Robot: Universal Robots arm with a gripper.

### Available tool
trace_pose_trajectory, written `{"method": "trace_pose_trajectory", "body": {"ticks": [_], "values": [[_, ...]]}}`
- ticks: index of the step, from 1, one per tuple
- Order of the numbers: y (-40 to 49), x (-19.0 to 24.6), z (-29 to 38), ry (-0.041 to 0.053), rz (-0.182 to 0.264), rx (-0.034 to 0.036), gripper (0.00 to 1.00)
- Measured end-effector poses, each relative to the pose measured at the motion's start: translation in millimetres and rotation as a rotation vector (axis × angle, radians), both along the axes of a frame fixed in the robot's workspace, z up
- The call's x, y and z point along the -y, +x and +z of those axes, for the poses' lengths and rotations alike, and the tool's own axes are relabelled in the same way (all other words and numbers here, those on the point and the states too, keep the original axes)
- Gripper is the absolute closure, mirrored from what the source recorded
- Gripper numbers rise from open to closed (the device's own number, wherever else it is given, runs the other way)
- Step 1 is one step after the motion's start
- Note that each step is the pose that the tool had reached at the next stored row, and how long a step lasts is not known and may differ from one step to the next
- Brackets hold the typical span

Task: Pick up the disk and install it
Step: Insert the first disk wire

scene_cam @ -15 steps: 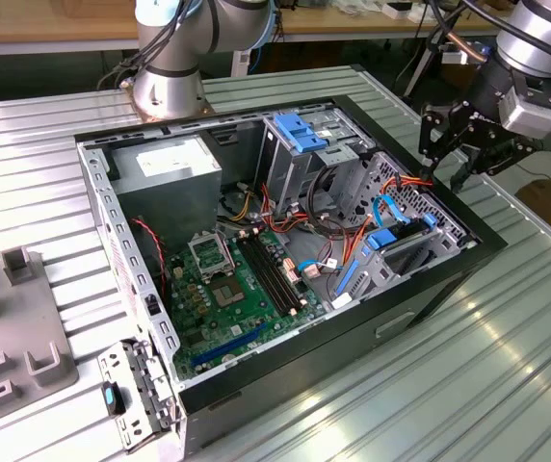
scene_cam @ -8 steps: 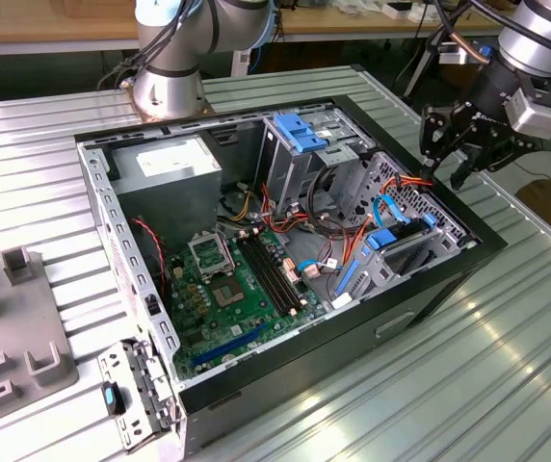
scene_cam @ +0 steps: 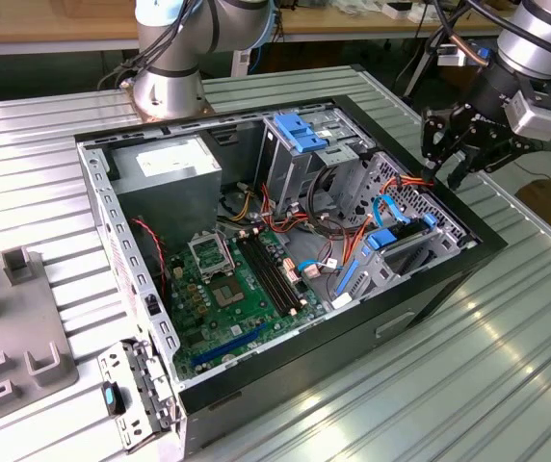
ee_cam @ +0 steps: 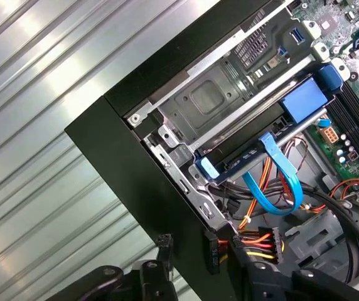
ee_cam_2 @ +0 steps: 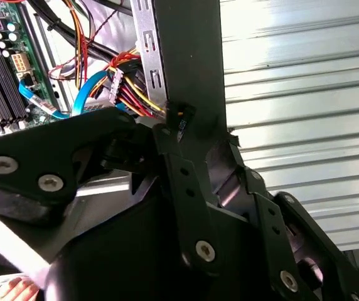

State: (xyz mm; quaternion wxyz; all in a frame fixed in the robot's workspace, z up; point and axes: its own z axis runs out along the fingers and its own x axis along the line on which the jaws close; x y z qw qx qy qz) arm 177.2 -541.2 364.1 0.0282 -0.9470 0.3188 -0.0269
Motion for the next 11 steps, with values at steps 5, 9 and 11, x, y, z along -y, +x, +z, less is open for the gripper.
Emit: {"method": "trace_pose_trajectory", "body": {"ticks": [5, 9, 11], "values": [[0.0, 0.0, 0.1, -0.0002, 0.000, 0.0000, 0.82], [0.0, 0.0, 0.1, 0.0001, 0.001, 0.0000, 0.82], [0.0, 0.0, 1.6, 0.0007, 0.001, -0.0001, 0.82]]}}
